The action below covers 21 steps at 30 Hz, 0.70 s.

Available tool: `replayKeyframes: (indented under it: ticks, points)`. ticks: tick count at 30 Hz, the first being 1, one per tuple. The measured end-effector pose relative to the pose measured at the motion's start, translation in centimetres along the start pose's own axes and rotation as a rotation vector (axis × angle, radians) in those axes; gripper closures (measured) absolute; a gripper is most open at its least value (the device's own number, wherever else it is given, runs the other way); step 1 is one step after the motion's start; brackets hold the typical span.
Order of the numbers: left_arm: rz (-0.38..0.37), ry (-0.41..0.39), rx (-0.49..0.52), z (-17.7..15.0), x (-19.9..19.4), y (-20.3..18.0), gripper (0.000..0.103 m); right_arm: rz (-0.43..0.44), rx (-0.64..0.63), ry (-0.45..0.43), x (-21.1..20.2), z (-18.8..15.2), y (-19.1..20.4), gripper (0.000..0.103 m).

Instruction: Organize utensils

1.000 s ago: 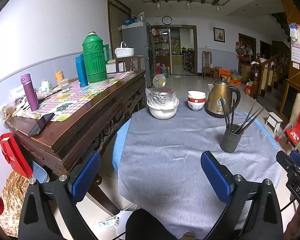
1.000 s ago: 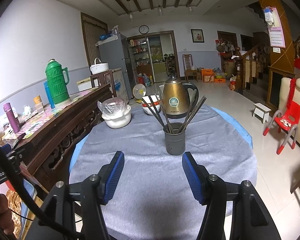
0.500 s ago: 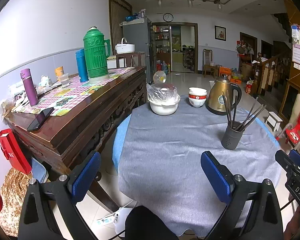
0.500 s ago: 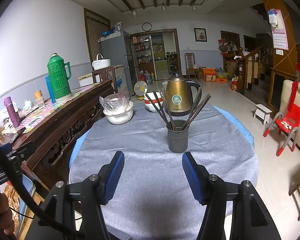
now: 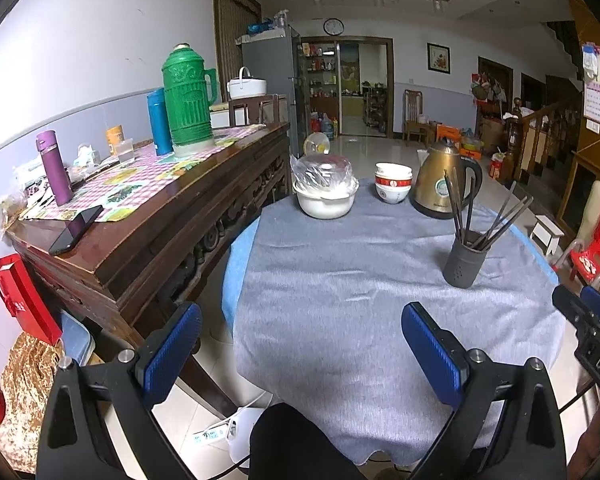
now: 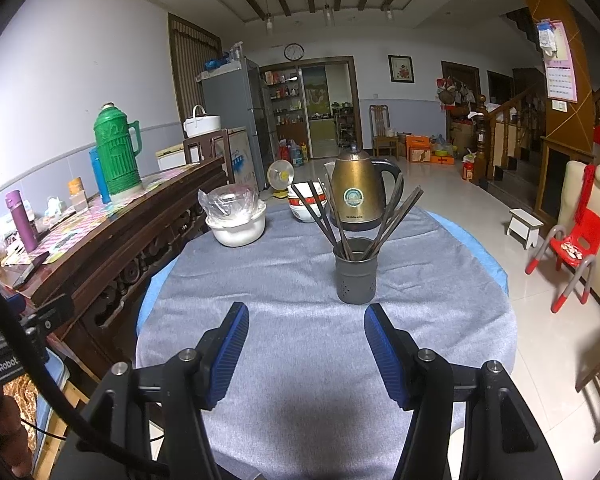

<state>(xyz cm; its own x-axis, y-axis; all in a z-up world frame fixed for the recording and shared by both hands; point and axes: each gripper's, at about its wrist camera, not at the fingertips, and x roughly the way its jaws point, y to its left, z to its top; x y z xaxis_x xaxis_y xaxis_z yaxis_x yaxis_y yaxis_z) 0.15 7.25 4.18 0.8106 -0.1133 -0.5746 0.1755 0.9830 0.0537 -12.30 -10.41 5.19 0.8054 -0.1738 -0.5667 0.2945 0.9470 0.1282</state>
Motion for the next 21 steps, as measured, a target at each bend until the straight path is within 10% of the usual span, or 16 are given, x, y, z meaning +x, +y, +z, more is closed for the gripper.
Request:
replayKeyframes:
  ticks: [21]
  points:
    - [-0.037,0.124,0.081,-0.3,6.1,-4.5,0.003,-0.077,0.078,0.109,5.6,-0.3,-4.3,0.039]
